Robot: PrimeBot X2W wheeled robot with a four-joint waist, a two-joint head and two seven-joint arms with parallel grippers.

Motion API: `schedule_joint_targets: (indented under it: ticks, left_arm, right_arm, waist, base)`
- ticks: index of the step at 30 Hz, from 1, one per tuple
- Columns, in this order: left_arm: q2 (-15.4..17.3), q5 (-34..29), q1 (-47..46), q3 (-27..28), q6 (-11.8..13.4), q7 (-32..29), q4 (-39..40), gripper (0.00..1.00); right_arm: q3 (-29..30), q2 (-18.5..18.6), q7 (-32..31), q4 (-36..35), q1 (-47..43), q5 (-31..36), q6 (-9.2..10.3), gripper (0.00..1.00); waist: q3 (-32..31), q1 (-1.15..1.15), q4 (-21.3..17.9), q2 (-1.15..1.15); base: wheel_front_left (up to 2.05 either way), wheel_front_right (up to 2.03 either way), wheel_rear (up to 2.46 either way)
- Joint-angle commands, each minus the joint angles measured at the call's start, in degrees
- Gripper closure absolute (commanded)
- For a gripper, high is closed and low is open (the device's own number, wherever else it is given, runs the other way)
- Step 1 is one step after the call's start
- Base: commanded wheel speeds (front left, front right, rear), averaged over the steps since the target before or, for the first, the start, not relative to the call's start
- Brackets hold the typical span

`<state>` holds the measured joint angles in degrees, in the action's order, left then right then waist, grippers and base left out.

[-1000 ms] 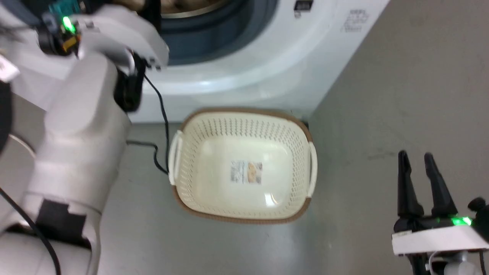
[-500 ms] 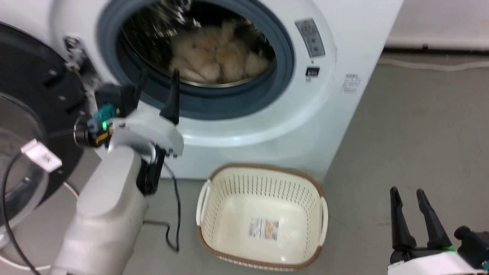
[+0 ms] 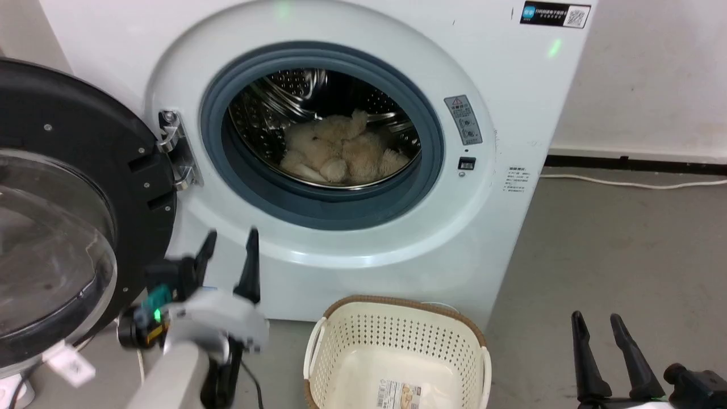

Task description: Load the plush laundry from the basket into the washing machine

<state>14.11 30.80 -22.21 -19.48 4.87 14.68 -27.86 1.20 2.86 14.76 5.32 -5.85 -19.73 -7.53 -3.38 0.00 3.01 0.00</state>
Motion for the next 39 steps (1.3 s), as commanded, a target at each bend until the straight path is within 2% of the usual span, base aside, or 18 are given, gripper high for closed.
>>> schedule_joint_targets:
  ticks: [1,8,9,15,26,39]
  left_arm:
    - [0.6,0.3,2.9,0.1,0.3,0.3,1.8,0.00]
    - [3.0,-0.7,11.5,-1.0,2.1,-0.2,8.5,0.00]
    - [4.3,-1.2,14.3,-1.2,2.8,-0.3,10.7,0.00]
    - [6.8,-2.3,17.8,-1.6,4.0,-1.0,14.0,0.00]
    - [7.2,-1.2,18.8,-0.7,4.9,-1.3,18.4,0.00]
    - [6.2,-0.3,19.3,-1.1,5.7,-1.6,18.3,0.00]
  right_arm:
    - [-0.1,0.0,0.2,0.2,-1.2,0.3,0.04,0.00]
    - [0.7,0.0,0.2,0.5,-2.1,3.5,0.04,0.00]
    - [0.7,0.0,0.2,0.4,-2.3,5.5,0.04,0.00]
    - [0.4,0.0,0.2,0.3,-2.7,7.7,0.04,0.00]
    - [0.0,0.0,0.2,1.6,-3.5,7.5,0.04,0.00]
    - [-0.2,0.0,0.2,2.1,-3.1,6.9,0.04,0.00]
  waist:
    - [-0.3,0.00,-0.1,0.00]
    - [-1.1,0.00,0.1,0.00]
    - [-1.3,0.00,0.1,0.00]
    - [-1.6,0.00,-0.1,0.00]
    - [-1.4,0.00,-0.2,0.00]
    - [-1.0,0.00,-0.2,0.00]
  base:
    - [0.00,0.00,0.00]
    - [0.00,0.00,0.00]
    - [0.00,0.00,0.00]
    - [0.00,0.00,0.00]
    - [0.00,0.00,0.00]
    - [0.00,0.00,0.00]
